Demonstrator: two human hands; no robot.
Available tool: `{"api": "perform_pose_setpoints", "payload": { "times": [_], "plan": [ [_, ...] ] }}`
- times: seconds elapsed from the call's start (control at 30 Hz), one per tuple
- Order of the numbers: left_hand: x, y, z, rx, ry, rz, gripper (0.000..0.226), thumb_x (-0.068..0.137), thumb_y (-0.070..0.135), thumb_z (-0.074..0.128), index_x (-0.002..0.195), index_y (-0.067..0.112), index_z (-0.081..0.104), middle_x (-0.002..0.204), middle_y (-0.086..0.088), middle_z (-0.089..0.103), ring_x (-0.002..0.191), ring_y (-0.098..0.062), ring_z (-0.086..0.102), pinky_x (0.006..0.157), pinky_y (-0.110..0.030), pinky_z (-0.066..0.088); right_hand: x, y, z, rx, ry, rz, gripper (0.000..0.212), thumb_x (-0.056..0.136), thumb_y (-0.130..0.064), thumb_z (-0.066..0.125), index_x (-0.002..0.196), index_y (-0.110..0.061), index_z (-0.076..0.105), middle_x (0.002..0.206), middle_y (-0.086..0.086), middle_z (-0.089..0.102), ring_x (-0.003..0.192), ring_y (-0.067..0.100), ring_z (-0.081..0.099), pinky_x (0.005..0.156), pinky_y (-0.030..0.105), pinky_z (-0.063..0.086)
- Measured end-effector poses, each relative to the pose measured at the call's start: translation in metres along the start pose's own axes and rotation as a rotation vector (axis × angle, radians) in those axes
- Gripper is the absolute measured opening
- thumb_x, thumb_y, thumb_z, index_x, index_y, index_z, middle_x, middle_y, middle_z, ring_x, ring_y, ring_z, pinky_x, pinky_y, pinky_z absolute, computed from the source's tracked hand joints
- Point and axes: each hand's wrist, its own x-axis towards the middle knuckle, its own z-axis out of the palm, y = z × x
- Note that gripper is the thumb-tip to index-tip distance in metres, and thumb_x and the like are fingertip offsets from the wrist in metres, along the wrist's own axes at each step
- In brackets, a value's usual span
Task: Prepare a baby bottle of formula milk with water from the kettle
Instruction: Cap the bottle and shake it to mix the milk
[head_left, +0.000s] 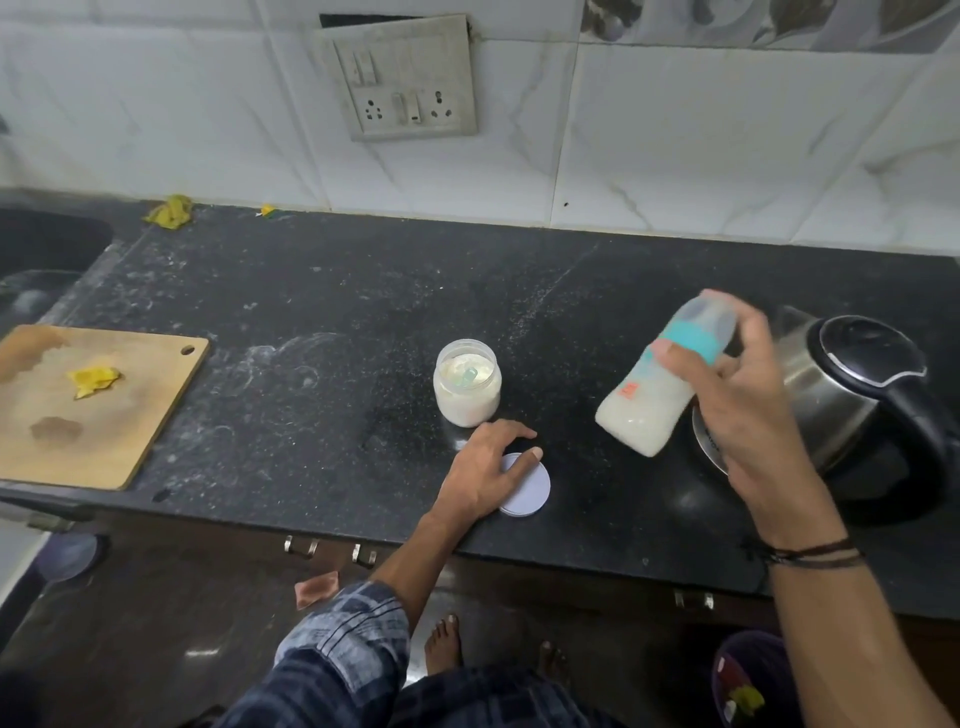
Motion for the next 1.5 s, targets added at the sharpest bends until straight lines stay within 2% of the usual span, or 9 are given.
{"api": "perform_pose_setpoints", "payload": {
  "times": [0.13,0.27,0.7,0.83,0.97,1.1,1.23,1.37,1.5],
  "plan": [
    [0.001,0.0,0.001,0.007,0.009,0.001,0.035,0.101,0.054,0.056,0.123,0.029,0.067,0.122,0.016,0.065,0.112,0.0,0.051,0.093,-0.018,0.038,0.003,-0.003,0.001,0.164,0.263,-0.066,0.063,0.076,-0.041,0.082,0.128,-0.033,0.047,0.116,-0.005,0.066,0.093,0.002,0.071,0.067,0.024,0.057],
    [0.0,-0.003,0.003,0.014,0.014,0.003,0.034,0.1,0.056,0.056,0.122,0.033,0.065,0.122,0.02,0.063,0.111,0.005,0.048,0.091,-0.011,0.034,0.0,0.0,0.004,-0.009,0.023,0.01,0.063,0.065,-0.043,0.086,0.121,-0.045,0.056,0.109,-0.01,0.07,0.09,0.004,0.071,0.069,0.024,0.059],
    [0.001,0.0,0.001,0.009,0.02,0.007,0.036,0.1,0.055,0.056,0.123,0.029,0.067,0.122,0.018,0.065,0.112,0.004,0.049,0.092,-0.009,0.033,0.008,0.0,0.007,0.176,0.317,-0.073,0.06,0.074,-0.042,0.083,0.122,-0.034,0.048,0.108,-0.011,0.069,0.088,0.0,0.072,0.064,0.023,0.056],
    [-0.001,-0.003,0.001,0.008,0.018,0.015,0.035,0.1,0.054,0.056,0.123,0.03,0.066,0.122,0.018,0.064,0.112,0.004,0.049,0.092,-0.012,0.036,0.009,0.003,0.006,-0.013,0.01,0.04,0.059,0.066,-0.039,0.088,0.118,-0.042,0.061,0.108,-0.008,0.071,0.087,0.004,0.072,0.07,0.027,0.061],
    [0.001,-0.001,0.002,0.001,0.019,-0.001,0.036,0.1,0.055,0.055,0.122,0.03,0.067,0.121,0.018,0.065,0.111,0.003,0.05,0.093,-0.021,0.04,0.017,0.003,0.007,0.092,0.225,0.019,0.06,0.069,-0.051,0.084,0.12,-0.041,0.052,0.107,-0.011,0.07,0.089,0.005,0.074,0.064,0.025,0.057],
    [0.0,-0.001,0.0,0.005,0.017,0.015,0.038,0.1,0.056,0.054,0.123,0.028,0.067,0.122,0.015,0.065,0.112,0.003,0.049,0.093,-0.021,0.04,0.011,0.006,0.011,-0.046,-0.025,0.078,0.058,0.062,-0.045,0.088,0.112,-0.049,0.06,0.111,-0.007,0.068,0.088,0.006,0.073,0.07,0.027,0.061],
    [0.001,0.002,0.0,0.009,0.012,0.014,0.04,0.1,0.056,0.053,0.123,0.026,0.067,0.122,0.012,0.067,0.113,-0.003,0.052,0.095,-0.026,0.044,0.013,0.005,0.013,0.085,0.208,0.021,0.056,0.07,-0.049,0.083,0.118,-0.044,0.053,0.099,-0.019,0.072,0.088,0.001,0.074,0.062,0.023,0.057],
    [0.0,0.0,0.0,0.004,0.01,0.018,0.038,0.1,0.054,0.054,0.123,0.027,0.067,0.122,0.013,0.066,0.114,-0.004,0.053,0.096,-0.026,0.044,0.009,0.006,0.016,-0.085,-0.029,0.086,0.061,0.062,-0.049,0.086,0.116,-0.047,0.058,0.098,-0.012,0.071,0.08,0.005,0.072,0.054,0.025,0.055],
    [0.001,0.003,0.0,0.011,0.012,0.016,0.035,0.101,0.052,0.056,0.122,0.026,0.067,0.121,0.013,0.067,0.113,-0.004,0.053,0.095,-0.025,0.043,0.013,0.002,0.011,0.055,0.176,0.041,0.057,0.069,-0.051,0.084,0.116,-0.044,0.055,0.091,-0.02,0.074,0.081,0.003,0.073,0.052,0.023,0.053]
  ]
}}
